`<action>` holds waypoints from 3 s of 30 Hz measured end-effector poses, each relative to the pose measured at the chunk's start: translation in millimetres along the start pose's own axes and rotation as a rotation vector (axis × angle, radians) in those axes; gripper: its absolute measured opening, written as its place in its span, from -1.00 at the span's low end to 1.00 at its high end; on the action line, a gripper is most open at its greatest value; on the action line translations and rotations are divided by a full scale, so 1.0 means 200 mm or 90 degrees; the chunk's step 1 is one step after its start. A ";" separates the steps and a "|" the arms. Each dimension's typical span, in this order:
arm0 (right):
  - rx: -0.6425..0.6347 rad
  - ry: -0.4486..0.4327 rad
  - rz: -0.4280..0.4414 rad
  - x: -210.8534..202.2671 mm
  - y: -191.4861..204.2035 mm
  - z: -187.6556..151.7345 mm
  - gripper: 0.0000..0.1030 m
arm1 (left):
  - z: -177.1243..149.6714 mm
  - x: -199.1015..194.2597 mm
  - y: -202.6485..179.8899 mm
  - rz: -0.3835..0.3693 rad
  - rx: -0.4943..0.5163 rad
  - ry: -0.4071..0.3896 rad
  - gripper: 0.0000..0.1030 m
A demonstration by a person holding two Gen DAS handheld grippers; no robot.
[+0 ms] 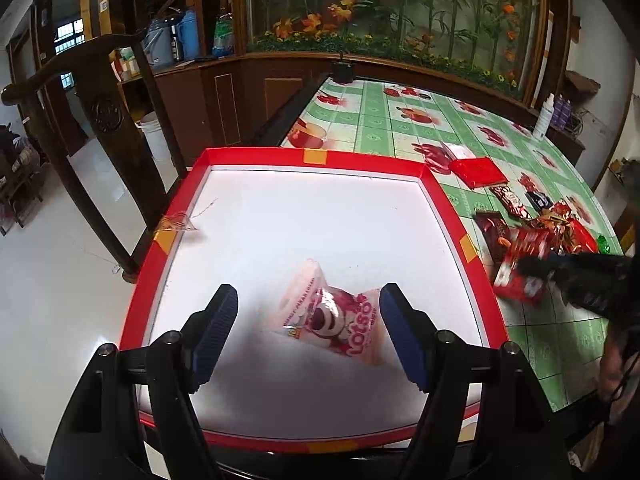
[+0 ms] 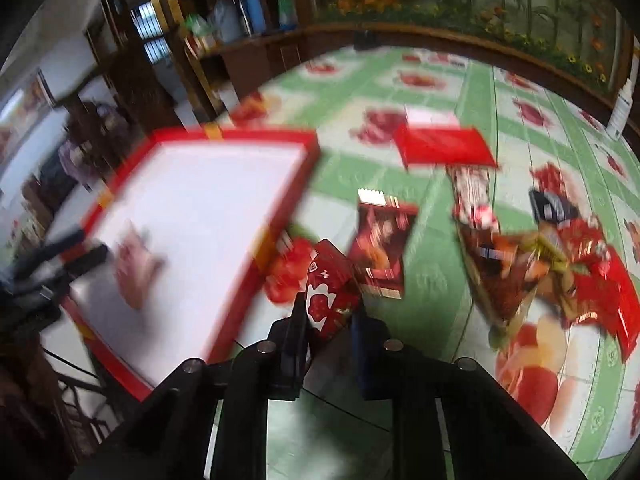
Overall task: Organize snacks
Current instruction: 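Carry both bags over the red-rimmed white tray and open both tools to drop them, then grasp the brown-gold snack bag with the left tool while the right tool grasps the long red packet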
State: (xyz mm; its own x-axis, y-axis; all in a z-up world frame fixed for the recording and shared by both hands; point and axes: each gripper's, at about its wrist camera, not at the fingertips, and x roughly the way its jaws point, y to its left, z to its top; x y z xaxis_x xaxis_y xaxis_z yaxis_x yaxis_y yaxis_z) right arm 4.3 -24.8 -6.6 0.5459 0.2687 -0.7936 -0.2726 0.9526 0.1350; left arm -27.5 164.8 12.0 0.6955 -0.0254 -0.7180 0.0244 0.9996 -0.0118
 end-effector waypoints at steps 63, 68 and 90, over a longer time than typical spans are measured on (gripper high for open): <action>0.001 0.026 -0.135 -0.19 -1.30 -0.14 0.21 | 0.24 0.54 -1.58 -0.264 0.451 0.166 0.33; 0.030 0.028 -0.148 -0.21 -1.28 -0.17 0.08 | 0.21 0.49 -1.55 -0.268 0.435 0.147 0.15; 0.028 0.075 -0.244 -0.35 -0.73 -0.47 0.00 | -0.10 0.18 -1.29 -0.252 0.369 0.110 0.01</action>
State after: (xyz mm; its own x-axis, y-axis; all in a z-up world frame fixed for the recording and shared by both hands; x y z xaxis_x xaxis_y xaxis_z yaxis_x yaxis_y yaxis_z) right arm -68.4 -196.2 -27.3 0.5063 -0.1222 -0.8536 -0.0312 0.9867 -0.1598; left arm -22.8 -93.2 -25.7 0.4330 -0.3348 -0.8369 0.6612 0.7490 0.0425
